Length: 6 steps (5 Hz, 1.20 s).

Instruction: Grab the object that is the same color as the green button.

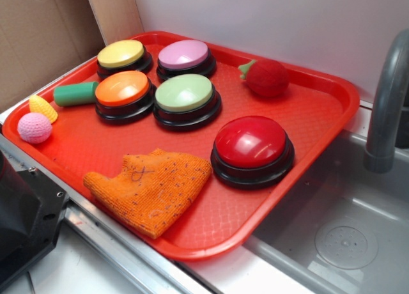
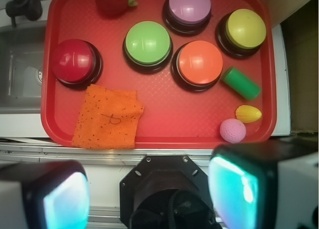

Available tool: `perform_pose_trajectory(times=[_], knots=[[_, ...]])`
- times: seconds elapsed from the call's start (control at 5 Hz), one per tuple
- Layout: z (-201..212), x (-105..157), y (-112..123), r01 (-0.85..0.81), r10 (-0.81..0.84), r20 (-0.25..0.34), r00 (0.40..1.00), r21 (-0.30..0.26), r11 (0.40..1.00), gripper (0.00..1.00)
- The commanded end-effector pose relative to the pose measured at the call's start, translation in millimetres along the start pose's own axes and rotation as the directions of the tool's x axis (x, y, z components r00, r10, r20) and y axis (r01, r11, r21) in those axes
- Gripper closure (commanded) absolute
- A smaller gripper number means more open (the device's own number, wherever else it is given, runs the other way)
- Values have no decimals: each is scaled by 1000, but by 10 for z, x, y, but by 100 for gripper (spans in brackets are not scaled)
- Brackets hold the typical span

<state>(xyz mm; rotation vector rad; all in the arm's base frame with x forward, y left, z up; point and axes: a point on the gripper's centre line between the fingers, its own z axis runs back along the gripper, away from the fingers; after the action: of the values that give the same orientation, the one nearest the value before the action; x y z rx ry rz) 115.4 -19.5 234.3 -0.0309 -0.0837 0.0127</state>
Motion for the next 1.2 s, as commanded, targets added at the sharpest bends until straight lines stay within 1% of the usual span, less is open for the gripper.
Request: perform_pose_trajectory(times=[0.0,0.2,0.4,0.6,0.8,1.0], knots=[[0,0,0,0,0,0,1000,0,1000,0],[-90,95,116,62,-62,21,998,-11,998,0],[-196,162,230,98,-98,31,995,-10,995,0],[-322,232,421,134,-134,57,989,8,991,0],[-480,290,716,130,-131,47,990,17,991,0],[-612,337,948,152,-153,47,987,24,988,0]])
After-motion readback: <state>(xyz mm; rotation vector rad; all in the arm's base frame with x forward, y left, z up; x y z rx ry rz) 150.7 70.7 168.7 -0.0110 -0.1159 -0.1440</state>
